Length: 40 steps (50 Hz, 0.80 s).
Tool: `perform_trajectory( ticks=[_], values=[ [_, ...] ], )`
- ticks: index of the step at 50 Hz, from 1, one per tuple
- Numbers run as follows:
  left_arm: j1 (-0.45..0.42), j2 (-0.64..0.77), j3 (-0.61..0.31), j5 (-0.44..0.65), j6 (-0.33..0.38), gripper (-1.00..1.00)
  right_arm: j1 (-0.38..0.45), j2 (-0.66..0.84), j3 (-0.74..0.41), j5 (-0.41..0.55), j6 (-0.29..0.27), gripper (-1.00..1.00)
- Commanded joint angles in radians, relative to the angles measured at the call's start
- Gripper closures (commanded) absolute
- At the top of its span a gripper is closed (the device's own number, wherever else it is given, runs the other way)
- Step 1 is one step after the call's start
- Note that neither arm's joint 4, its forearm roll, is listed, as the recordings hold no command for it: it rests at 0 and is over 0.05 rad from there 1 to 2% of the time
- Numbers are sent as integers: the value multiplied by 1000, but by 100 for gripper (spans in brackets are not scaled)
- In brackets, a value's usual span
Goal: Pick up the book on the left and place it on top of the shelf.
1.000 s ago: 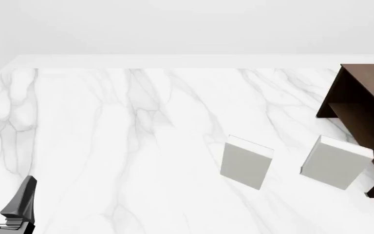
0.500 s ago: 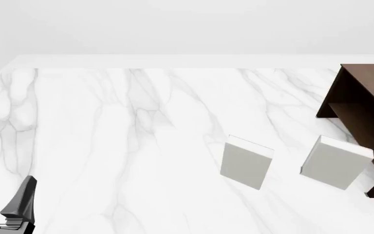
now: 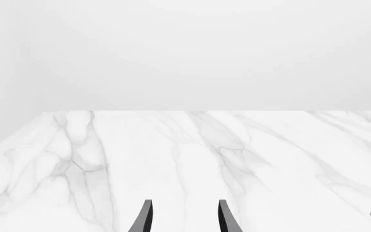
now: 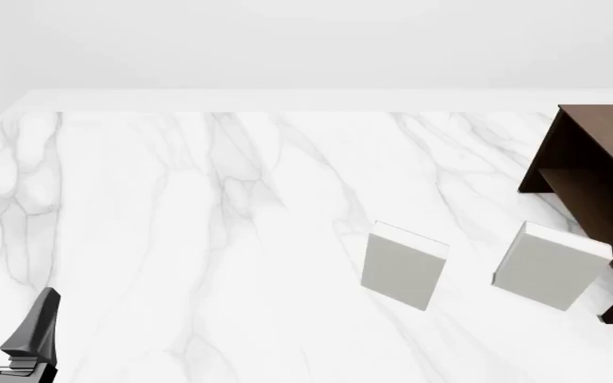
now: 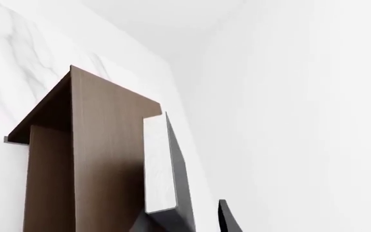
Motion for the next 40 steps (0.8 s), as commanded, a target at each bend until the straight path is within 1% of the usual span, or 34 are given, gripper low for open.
perform_trajectory(
  ticks=[1,11,20,25,40],
  values=[
    [0,0,0,0,0,-100,6,-64,50,0,29,-100],
    [0,0,0,0,0,-100,24,-138,114,8,59,-100],
    [0,0,0,0,0,-100,37,-186,137,26,77,-100],
    [0,0,0,0,0,-100,48,-194,151,20,82,-100],
    [0,0,0,0,0,-100,76,-216,139,25,101,-100]
  ],
)
